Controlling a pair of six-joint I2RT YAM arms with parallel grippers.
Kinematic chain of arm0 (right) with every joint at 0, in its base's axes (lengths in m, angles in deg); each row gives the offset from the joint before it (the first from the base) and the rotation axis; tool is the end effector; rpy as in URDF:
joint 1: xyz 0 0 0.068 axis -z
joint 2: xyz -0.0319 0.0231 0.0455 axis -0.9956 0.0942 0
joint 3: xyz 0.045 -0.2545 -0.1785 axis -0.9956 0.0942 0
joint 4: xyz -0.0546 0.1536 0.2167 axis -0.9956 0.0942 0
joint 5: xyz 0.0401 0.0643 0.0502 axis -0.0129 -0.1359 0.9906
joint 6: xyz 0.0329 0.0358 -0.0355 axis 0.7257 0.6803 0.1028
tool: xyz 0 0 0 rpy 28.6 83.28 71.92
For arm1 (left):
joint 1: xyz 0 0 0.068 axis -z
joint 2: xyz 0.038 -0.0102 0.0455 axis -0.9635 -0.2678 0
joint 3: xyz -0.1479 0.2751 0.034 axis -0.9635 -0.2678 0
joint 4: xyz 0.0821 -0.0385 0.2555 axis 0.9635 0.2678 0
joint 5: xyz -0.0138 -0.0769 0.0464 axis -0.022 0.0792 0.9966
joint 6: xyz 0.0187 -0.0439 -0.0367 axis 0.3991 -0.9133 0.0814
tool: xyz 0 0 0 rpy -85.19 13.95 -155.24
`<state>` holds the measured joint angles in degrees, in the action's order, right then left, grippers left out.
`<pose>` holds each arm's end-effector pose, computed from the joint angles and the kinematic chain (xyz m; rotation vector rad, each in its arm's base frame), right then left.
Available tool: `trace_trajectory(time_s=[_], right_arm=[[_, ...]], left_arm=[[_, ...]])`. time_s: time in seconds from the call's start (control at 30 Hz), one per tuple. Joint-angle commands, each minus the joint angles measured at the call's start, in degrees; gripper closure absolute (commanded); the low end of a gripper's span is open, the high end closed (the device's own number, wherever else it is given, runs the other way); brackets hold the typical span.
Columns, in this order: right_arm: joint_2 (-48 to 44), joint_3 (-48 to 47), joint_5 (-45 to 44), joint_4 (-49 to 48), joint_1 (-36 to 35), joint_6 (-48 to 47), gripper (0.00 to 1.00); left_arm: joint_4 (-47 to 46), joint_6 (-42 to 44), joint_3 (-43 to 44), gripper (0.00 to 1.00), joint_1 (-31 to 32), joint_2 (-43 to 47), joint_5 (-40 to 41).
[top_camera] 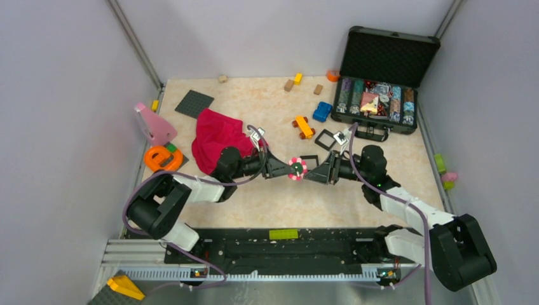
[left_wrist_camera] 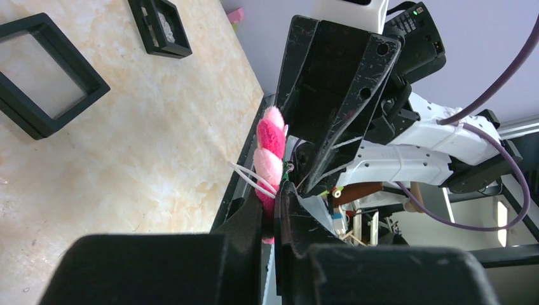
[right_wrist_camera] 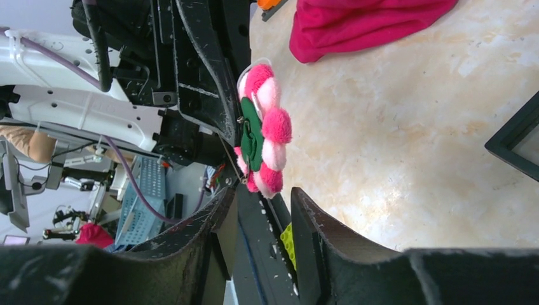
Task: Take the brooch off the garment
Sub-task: Close the brooch.
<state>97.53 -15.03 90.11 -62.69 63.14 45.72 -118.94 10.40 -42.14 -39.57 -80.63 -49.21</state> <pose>0.1840 0.1085 0.2442 -0.3145 1.9666 1.5322 0.2246 -0.1925 0.2333 0.1962 1.9132 -1.8309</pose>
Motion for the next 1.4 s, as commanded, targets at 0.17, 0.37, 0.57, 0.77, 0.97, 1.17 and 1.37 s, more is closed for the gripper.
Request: trace_trajectory(time_s=[0.17, 0.37, 0.57, 0.77, 0.97, 1.17, 1.37], right_arm=[[-1.6, 1.9, 3.3, -8.6, 1.5, 0.7, 0.49], [-0.8, 2.1, 3.9, -10.7, 1.5, -1.1, 0.34], [2.2, 3.8, 5.8, -22.1, 1.5, 4.9, 0.34], [2.1, 3.2, 5.8, -22.7, 1.3, 6.1, 0.39], [2.1, 2.8, 5.7, -22.0, 0.6, 5.7, 0.45], [3.0, 2.6, 6.1, -23.9, -0.1, 6.9, 0.47], [3.2, 2.4, 6.2, -24.4, -0.7, 7.3, 0.48]], left_arm=[[-3.8, -1.5, 0.5, 1.0, -0.2, -0.6, -1.4], [-6.1, -2.6, 1.6, 1.0, 0.0, -1.3, -4.3], [-5.9, -2.6, 2.2, 1.0, 0.3, -0.3, -5.4], [-6.8, -3.3, 2.7, 1.0, 0.5, -0.6, -6.5], [-8.9, -4.7, 3.2, 1.0, 1.1, -1.4, -7.3], [-8.9, -4.7, 3.5, 1.0, 1.5, -1.5, -7.6], [-9.1, -4.7, 3.6, 1.0, 1.7, -1.9, -7.8]])
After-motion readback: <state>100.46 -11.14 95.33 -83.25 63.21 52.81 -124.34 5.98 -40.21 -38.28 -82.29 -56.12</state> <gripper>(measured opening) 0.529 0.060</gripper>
